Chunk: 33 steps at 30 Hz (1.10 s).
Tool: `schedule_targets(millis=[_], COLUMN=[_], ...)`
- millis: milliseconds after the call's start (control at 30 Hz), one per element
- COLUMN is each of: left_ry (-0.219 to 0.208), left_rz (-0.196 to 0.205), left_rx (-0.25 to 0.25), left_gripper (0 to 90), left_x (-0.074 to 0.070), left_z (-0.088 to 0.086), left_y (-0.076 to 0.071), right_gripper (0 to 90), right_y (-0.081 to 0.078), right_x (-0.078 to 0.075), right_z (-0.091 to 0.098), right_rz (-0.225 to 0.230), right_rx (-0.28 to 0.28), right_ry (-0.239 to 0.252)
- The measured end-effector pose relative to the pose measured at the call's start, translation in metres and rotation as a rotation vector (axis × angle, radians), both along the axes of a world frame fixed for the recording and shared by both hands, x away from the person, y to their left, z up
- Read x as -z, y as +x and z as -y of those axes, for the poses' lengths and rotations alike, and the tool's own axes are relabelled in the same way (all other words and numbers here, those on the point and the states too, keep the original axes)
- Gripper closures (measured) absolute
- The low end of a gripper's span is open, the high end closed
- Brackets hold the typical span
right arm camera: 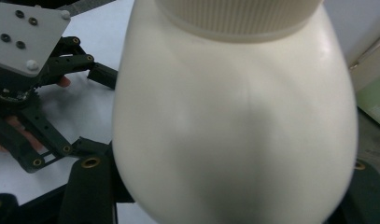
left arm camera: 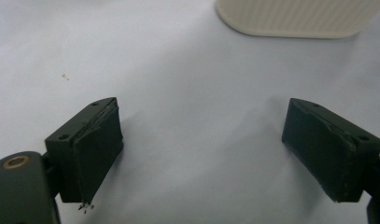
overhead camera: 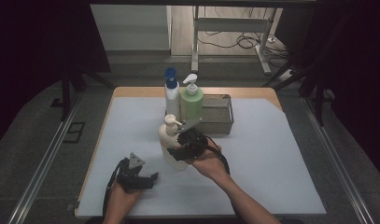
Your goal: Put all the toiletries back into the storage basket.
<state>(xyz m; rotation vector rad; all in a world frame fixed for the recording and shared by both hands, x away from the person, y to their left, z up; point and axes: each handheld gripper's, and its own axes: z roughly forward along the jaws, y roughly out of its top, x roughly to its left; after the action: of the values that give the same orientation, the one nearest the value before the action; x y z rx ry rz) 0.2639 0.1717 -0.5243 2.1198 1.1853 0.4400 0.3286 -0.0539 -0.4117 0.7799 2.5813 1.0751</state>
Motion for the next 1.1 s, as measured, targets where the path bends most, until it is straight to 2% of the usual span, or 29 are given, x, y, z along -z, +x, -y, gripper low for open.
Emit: schedule_targets(millis=[267, 600, 1100], left_ry=[0.0, 0.0, 0.001], left_rz=[0.0, 0.001, 0.001], left_rx=[0.0, 0.0, 0.002], left_gripper=[11.8, 11.8, 11.8], left_x=[0.0, 0.0, 0.0], left_z=[0.0, 0.0, 0.0], left_y=[0.0, 0.0, 0.0], right_gripper=[36.7, 36.7, 36.8], right_y=[-0.003, 0.0, 0.011], right_x=[-0.009, -0.022, -0.044], right_z=[0.009, 0.033, 0.078], right_rz=[0.005, -0.009, 0.012], right_rx=[-0.005, 0.025, 0.111], right_ry=[-0.027, -0.007, 0.004])
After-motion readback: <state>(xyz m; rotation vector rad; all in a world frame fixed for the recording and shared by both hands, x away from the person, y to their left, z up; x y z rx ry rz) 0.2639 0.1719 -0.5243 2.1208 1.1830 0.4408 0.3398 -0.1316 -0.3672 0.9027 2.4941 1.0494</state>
